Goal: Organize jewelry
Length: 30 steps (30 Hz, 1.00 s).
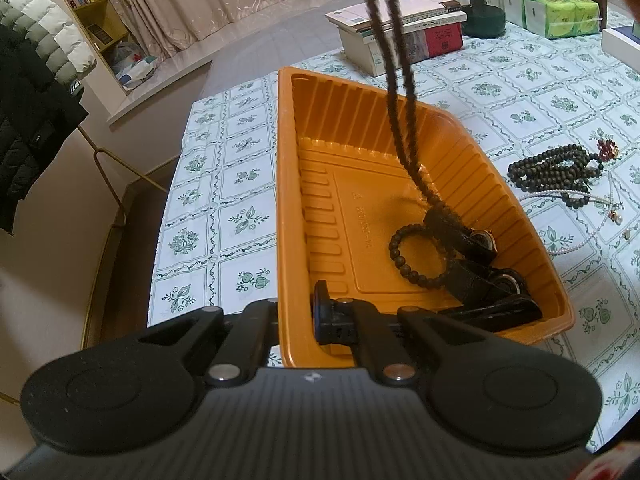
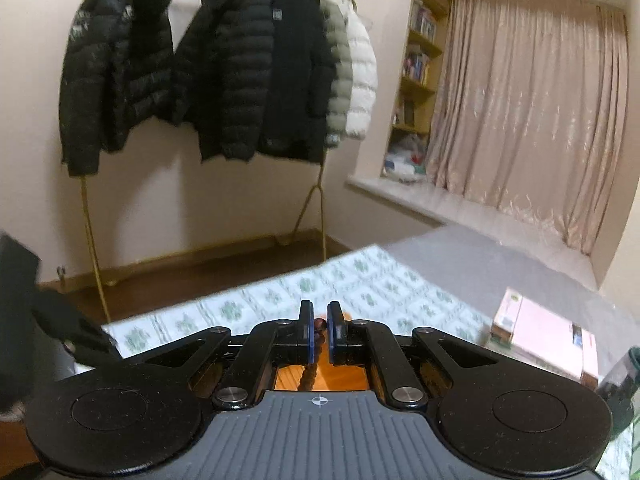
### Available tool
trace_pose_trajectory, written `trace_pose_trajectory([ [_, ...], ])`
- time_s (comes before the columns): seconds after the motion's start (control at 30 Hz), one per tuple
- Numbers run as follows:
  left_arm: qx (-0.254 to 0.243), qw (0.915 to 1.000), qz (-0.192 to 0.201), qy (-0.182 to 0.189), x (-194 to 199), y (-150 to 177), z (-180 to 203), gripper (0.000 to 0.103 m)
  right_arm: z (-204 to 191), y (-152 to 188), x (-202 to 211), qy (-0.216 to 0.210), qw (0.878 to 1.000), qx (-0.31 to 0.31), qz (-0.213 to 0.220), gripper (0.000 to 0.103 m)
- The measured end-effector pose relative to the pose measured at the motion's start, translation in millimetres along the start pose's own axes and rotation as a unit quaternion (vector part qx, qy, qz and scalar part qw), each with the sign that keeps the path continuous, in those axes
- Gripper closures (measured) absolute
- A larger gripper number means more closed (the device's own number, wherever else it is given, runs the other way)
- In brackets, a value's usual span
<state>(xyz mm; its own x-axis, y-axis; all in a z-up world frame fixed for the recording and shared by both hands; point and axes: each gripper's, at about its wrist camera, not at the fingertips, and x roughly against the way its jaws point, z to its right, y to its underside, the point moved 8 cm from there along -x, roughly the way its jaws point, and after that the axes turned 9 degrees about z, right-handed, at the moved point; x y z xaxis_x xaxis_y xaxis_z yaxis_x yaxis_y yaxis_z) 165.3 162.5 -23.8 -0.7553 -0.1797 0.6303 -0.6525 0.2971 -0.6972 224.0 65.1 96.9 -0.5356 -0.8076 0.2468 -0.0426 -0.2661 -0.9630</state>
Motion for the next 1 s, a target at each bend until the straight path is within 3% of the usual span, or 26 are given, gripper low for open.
trace_pose_trajectory([
  [0.23,0.0,1.0,0.0,0.0,-1.2,0.5,-0.3,0.1,8.5,44.9,-18.3,-0.011,0.997,-0.033,-0.068,0.097],
  [0.57,-0.001,1.0,-0.001,-0.001,-1.6,0.5,-0.4,0.1,16.7,52.7,-13.4,-0.022,0.995,-0.075,-0.069,0.097],
  [0.63,0.0,1.0,0.0,-0.001,-1.5,0.4,-0.6,0.1,20.5,54.2,-7.0,-0.014,0.994,-0.084,-0.065,0.088],
  [0.7,0.0,1.0,0.001,-0.001,-1.1,-0.3,-1.0,0.1,26.6,55.9,4.5,0.003,0.994,-0.088,-0.057,0.038],
  [0.8,0.0,1.0,0.001,-0.002,-1.0,-0.2,-1.7,0.1,40.3,62.3,33.6,0.016,0.993,-0.114,-0.036,0.034],
  [1.0,0.002,1.0,0.001,-0.005,-1.0,1.0,-1.2,0.1,79.8,106.6,107.7,0.101,0.982,-0.155,-0.044,0.034],
])
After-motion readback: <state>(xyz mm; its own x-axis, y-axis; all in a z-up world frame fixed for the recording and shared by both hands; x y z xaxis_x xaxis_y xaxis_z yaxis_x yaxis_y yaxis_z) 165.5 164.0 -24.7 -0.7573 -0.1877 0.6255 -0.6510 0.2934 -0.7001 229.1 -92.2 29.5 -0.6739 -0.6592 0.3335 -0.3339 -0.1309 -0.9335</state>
